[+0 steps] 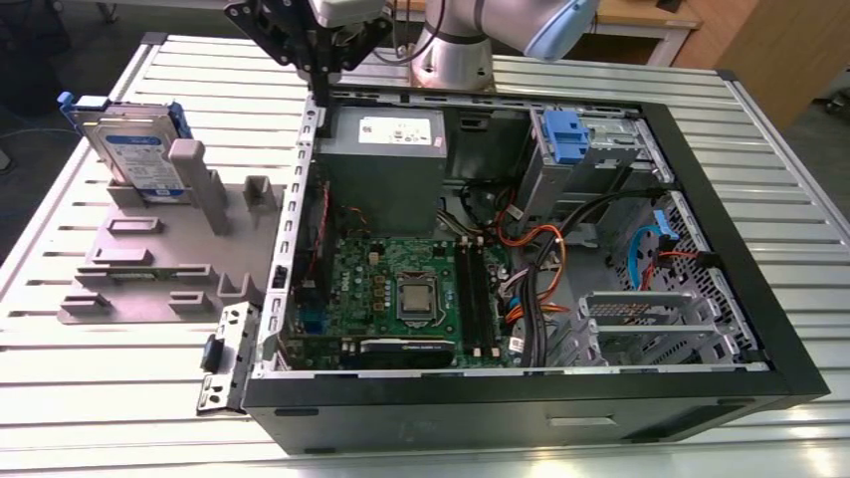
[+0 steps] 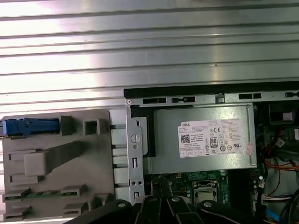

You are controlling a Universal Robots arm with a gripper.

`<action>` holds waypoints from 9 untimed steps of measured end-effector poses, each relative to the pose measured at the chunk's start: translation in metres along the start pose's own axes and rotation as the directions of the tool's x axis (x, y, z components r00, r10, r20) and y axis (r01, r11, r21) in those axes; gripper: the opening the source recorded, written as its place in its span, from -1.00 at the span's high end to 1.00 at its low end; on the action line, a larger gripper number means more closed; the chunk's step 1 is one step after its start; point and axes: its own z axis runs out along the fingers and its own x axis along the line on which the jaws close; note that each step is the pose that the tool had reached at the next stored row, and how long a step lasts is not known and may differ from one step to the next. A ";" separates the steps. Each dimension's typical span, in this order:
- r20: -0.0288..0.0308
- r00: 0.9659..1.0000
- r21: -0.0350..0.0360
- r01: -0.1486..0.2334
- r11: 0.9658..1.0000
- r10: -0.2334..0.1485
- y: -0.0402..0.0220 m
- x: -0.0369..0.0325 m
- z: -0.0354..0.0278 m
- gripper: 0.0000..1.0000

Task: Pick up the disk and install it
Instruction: 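Reach for the disk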

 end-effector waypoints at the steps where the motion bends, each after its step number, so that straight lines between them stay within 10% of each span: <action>1: 0.000 1.000 0.000 0.000 1.000 0.000 -0.0001 0.0010 0.0000 0.79; 9: -0.002 1.000 0.000 0.000 1.000 0.000 0.0012 0.0127 0.0012 0.79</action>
